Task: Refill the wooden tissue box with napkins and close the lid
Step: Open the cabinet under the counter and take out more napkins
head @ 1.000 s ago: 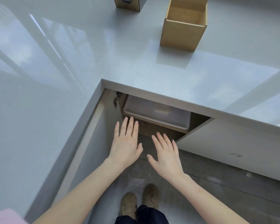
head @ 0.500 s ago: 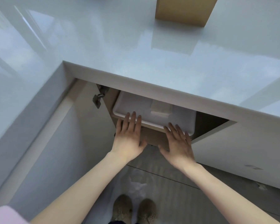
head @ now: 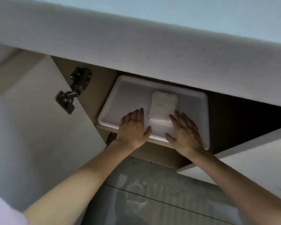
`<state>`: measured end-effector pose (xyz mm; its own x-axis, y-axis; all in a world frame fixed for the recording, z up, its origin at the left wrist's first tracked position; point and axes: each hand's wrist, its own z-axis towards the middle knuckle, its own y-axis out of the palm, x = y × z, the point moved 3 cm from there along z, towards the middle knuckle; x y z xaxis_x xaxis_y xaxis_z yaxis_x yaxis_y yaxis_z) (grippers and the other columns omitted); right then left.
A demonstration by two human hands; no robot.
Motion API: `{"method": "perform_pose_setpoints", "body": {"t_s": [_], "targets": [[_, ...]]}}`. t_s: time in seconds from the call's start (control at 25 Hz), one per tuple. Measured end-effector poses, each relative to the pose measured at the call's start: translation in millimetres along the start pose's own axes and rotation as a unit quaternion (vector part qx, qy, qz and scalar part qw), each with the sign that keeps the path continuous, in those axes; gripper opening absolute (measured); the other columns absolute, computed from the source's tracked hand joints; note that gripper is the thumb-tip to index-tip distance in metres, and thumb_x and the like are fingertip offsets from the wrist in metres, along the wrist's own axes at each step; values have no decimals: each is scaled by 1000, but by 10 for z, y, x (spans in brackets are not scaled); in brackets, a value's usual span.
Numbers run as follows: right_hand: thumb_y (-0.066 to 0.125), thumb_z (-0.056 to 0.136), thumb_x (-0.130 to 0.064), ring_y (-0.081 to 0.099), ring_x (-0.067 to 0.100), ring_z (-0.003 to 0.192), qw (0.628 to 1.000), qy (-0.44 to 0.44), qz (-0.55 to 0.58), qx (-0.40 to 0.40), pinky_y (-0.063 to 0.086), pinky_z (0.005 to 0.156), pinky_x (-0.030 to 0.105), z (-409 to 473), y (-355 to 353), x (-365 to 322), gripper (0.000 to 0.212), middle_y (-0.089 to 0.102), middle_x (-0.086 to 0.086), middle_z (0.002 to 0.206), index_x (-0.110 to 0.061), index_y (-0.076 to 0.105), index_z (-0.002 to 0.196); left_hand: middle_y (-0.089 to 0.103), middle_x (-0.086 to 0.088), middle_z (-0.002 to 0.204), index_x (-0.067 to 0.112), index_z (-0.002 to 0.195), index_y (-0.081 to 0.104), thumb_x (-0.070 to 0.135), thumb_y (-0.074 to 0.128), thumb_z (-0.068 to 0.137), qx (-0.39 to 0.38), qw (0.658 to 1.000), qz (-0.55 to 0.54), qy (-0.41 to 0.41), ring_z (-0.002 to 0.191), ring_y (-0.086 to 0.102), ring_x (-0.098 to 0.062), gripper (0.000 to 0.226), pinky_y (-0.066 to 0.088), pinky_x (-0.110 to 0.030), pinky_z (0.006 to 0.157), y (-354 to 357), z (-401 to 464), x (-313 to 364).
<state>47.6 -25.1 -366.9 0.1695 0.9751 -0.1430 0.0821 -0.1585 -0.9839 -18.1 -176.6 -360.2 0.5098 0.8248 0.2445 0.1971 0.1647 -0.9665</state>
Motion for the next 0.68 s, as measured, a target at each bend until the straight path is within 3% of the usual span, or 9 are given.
{"method": "perform_pose_setpoints", "body": {"t_s": [0.12,0.24,0.48,0.6,0.68], "targets": [[40,93,-43,21,25,141,999,27,6,34,24,113,38,255,49,61,63,21,8,155,-15,20,145,30,-17,146,7,142,13,42,38,92,-5,1000,-22,16,130,35,-30,66,34,-40,106,119,276,95],[42,92,-44,42,34,122,985,135,104,32,42,94,41,518,87,125,58,39,20,138,-7,33,136,33,-17,142,8,142,14,38,36,94,-10,999,-52,7,124,40,-32,61,42,-42,99,217,503,120],[57,86,-41,53,38,112,932,276,233,-19,47,86,40,827,186,191,61,53,22,126,3,40,124,48,-19,124,7,127,39,27,40,94,28,994,-106,-5,109,49,-32,39,43,-37,87,394,644,132],[64,82,-31,57,36,109,901,311,301,-38,51,80,38,864,204,171,54,57,19,123,2,46,121,47,-20,123,5,124,40,22,44,92,16,987,-159,-28,106,51,-34,36,42,-35,87,424,643,146],[64,81,-20,58,35,109,860,320,394,-39,49,75,34,853,205,141,48,59,19,121,2,49,121,47,-19,125,5,125,39,18,46,92,-7,976,-211,-49,108,50,-33,37,40,-34,88,391,647,135]]}}
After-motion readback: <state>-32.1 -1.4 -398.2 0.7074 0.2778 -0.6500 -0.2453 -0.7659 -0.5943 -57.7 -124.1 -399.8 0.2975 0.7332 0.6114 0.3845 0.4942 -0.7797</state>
